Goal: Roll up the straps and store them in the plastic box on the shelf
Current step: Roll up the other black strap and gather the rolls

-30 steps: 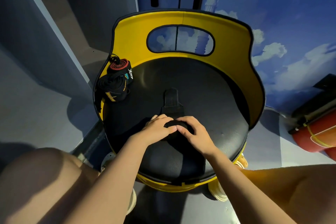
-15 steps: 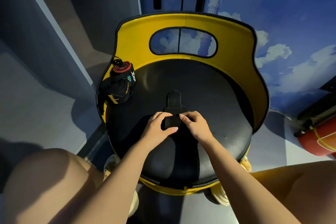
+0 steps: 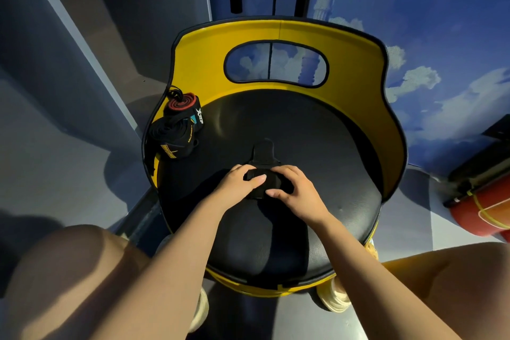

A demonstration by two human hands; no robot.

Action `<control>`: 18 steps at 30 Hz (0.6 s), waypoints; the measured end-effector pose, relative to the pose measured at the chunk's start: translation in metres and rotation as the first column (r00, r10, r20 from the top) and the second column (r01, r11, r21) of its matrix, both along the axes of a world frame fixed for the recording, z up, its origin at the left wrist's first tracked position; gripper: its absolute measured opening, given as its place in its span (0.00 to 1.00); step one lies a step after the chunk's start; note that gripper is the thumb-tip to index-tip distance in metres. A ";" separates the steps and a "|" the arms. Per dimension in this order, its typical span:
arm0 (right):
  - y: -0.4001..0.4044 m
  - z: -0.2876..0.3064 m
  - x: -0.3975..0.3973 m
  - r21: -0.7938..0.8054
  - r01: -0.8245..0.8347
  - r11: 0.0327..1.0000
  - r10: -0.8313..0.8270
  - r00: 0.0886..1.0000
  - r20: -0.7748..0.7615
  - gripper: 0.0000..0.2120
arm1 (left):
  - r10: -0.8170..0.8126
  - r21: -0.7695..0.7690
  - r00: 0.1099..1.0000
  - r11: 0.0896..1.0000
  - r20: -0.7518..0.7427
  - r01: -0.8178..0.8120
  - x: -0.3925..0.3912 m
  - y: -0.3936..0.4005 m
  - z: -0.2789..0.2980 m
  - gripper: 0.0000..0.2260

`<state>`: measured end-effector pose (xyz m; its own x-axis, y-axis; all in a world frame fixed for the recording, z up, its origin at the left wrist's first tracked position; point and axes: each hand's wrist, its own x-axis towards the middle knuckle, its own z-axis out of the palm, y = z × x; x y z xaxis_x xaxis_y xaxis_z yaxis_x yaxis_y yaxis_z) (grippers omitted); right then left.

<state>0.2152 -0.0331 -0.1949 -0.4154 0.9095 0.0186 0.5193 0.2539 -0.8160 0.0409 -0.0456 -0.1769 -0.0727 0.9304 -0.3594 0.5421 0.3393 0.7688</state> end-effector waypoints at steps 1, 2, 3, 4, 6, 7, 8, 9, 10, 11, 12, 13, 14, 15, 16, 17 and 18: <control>0.004 0.002 -0.001 -0.013 0.000 1.000 0.001 1.000 0.022 0.23 | 0.013 -0.001 1.000 1.000 -0.012 -0.013 0.001 0.001 -0.001 0.20; 0.007 0.004 -0.001 -0.028 -0.002 1.000 0.003 0.999 0.040 0.23 | 0.033 0.008 0.999 0.999 -0.025 -0.033 0.002 0.002 -0.001 0.20; 0.010 0.006 -0.002 -0.043 -0.001 0.999 0.003 0.998 0.055 0.22 | 0.058 0.028 0.997 0.998 -0.045 -0.056 0.003 0.003 -0.001 0.19; 0.014 0.008 -0.003 -0.064 0.002 0.998 0.003 0.998 0.066 0.23 | 0.079 0.068 0.994 0.995 -0.080 -0.073 0.004 0.003 -0.001 0.17; 0.021 0.010 -0.003 -0.114 0.012 0.993 -0.001 0.996 0.090 0.23 | 0.098 0.187 0.986 0.980 -0.134 -0.071 0.005 0.003 -0.002 0.15; 0.025 0.011 -0.004 -0.138 0.021 0.990 -0.007 0.995 0.101 0.23 | 0.089 0.239 0.989 0.969 -0.118 -0.058 0.005 0.002 -0.003 0.14; 0.028 0.012 -0.005 -0.164 0.035 0.986 -0.017 0.994 0.106 0.22 | 0.069 0.270 0.994 0.962 -0.083 -0.045 0.005 0.002 -0.003 0.14; 0.032 0.013 -0.005 -0.194 0.052 0.980 -0.032 0.994 0.102 0.21 | 0.051 0.279 0.998 0.960 -0.041 -0.037 0.006 0.001 -0.004 0.15; 0.036 0.013 -0.006 -0.224 0.067 0.972 -0.047 0.995 0.093 0.20 | 0.042 0.276 0.999 0.960 0.000 -0.040 0.006 0.000 -0.005 0.17; 0.039 0.012 -0.008 -0.246 0.076 0.966 -0.056 0.995 0.086 0.20 | 0.042 0.269 0.999 0.962 0.033 -0.050 0.005 -0.001 -0.006 0.19; 0.042 0.012 -0.008 -0.260 0.080 0.962 -0.060 0.995 0.086 0.19 | 0.045 0.266 0.998 0.962 0.052 -0.057 0.004 -0.001 -0.007 0.20; 0.044 0.012 -0.009 -0.268 0.082 0.960 -0.060 0.994 0.089 0.20 | 0.047 0.267 0.997 0.962 0.053 -0.059 0.004 0.000 -0.009 0.20; 0.047 0.011 -0.010 -0.276 0.087 0.957 -0.065 0.994 0.087 0.20 | 0.045 0.272 0.998 0.961 0.039 -0.054 0.003 0.002 -0.009 0.20; 0.050 0.011 -0.011 -0.283 0.095 0.955 -0.076 0.994 0.077 0.20 | 0.041 0.276 0.999 0.960 0.018 -0.045 0.003 0.005 -0.009 0.20; 0.052 0.011 -0.012 -0.280 0.108 0.954 -0.093 0.994 0.064 0.20 | 0.040 0.277 0.999 0.960 -0.003 -0.037 0.003 0.008 -0.009 0.20; 0.053 0.012 -0.014 -0.261 0.132 0.956 -0.122 0.991 0.052 0.19 | 0.041 0.270 0.999 0.962 -0.015 -0.036 0.003 0.012 -0.008 0.19; 0.053 0.011 -0.016 -0.217 0.168 0.962 -0.162 0.986 0.045 0.19 | 0.046 0.259 0.999 0.965 -0.023 -0.039 0.003 0.016 -0.008 0.18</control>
